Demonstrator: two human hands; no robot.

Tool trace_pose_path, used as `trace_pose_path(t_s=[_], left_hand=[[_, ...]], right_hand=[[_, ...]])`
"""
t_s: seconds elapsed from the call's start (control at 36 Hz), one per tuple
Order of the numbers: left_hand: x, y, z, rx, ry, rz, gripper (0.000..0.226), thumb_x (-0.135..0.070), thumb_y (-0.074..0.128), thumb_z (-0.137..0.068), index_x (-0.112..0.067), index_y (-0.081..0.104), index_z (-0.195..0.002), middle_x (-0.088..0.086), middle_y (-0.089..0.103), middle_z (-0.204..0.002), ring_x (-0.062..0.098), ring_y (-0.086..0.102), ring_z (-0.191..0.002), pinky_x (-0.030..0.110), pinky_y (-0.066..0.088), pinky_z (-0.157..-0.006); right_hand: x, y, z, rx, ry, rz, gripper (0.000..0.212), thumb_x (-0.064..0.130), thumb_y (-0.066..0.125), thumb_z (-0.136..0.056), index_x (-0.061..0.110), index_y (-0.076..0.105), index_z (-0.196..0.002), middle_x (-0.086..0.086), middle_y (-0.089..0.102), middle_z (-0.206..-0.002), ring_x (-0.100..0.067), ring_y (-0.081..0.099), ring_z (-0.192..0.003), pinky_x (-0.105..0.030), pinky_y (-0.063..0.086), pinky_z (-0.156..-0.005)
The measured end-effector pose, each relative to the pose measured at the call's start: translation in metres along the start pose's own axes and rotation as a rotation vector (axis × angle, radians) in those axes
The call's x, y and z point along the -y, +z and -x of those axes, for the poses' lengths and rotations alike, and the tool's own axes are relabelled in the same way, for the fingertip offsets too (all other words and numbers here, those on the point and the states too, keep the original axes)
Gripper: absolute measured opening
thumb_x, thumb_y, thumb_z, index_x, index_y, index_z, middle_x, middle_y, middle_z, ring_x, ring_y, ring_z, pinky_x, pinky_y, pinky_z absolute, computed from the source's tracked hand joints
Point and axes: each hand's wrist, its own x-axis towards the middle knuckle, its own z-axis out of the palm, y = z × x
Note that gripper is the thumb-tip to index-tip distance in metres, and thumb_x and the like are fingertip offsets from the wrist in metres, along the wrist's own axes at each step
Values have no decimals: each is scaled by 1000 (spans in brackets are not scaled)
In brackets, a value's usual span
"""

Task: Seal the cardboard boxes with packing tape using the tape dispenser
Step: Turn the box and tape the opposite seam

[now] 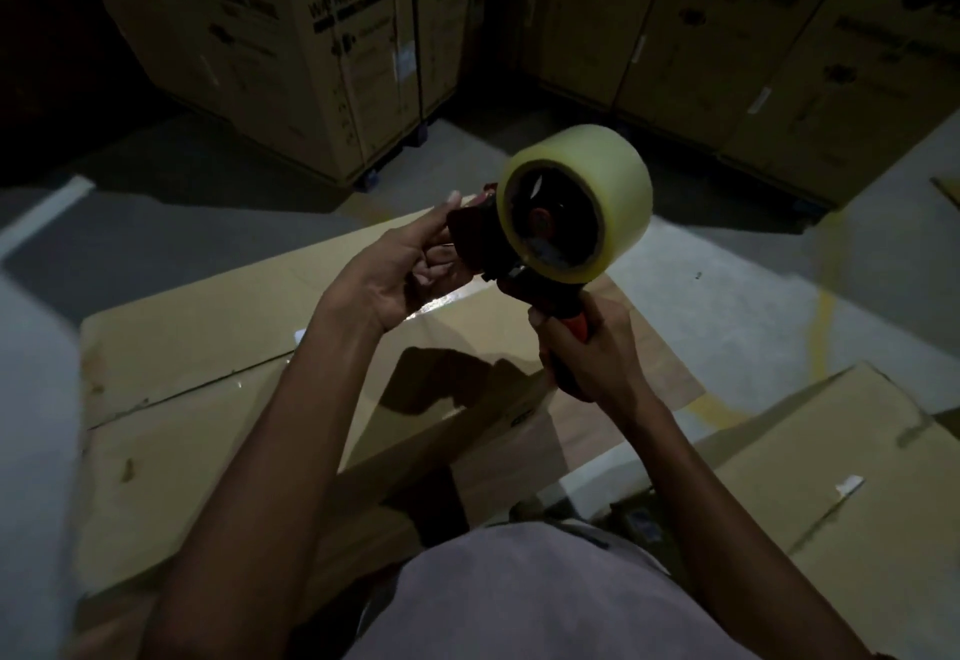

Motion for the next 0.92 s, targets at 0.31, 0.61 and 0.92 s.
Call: trace_pose_path(t_s=[0.31,0.61,0.92], left_hand=[[-14,-5,-10,-134,-44,55,14,-9,67,-95,0,74,-86,14,73,-83,20,75,-72,22,59,-55],[-16,11,-33,-226,-60,-48,30,-29,74,-92,-4,72,-75,5,63,-64,10,63,-47,16,47,-42],[-21,27,-52,-349,208,-609,21,3,51,-99,-1,71,-96,7,74,-68,17,73,-58,24,55,-48]], right_hand=[[1,6,-18,35,70,-157,28,33,69,-91,5,66,-92,-8,61,-58,-29,56,-40,-32,47,-43],[-4,0,-28,31,56,-160,21,32,66,-93,11,67,-91,-16,61,-61,-39,57,-45,-35,52,-43],[-10,-6,-42,-9,-16,6,39,33,67,-97,-2,61,-82,-13,62,-58,-28,61,-42,-46,49,-43]])
